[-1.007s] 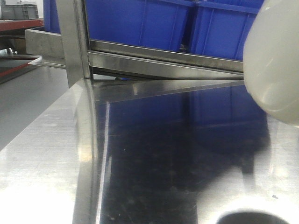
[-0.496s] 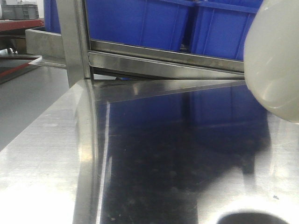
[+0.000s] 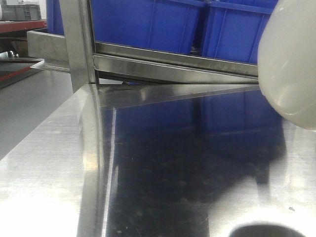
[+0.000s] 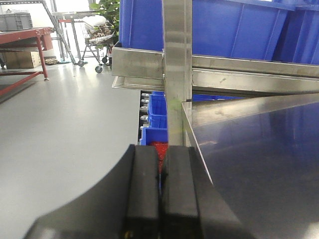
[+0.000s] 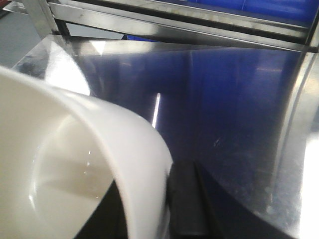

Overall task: Move white bin to right shelf second layer
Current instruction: 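Hold the lifted white bin up with the right gripper, then drive backward from the table holding the bin in the right gripper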

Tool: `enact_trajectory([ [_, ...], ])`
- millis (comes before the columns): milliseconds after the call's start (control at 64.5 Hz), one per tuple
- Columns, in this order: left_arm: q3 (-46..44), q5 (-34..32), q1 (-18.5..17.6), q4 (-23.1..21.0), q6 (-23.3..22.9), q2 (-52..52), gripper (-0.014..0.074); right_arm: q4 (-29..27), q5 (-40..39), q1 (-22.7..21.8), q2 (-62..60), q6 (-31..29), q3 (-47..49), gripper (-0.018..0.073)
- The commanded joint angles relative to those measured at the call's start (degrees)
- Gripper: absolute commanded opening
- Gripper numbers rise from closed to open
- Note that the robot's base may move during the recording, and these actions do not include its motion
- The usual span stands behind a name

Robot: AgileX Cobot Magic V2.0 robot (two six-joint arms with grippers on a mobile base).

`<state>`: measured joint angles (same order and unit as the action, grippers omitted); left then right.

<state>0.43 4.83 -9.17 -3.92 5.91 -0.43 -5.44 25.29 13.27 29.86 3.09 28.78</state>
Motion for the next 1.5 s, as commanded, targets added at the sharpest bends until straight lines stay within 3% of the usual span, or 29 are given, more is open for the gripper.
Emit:
enact_trajectory([
  [0,2.11,-4.83,0.05,-0.31,-0.2,-0.8,0.0085,-0.19,-6.14,-0.16,-0.15,-0.07,1.69,0.0057],
  [1488,2.11,-4.83,0.05,-0.31,-0.2,-0.8,0.0085,-0.19,-5.35,-0.16,-0.36,-0.07,1.69,0.0057],
])
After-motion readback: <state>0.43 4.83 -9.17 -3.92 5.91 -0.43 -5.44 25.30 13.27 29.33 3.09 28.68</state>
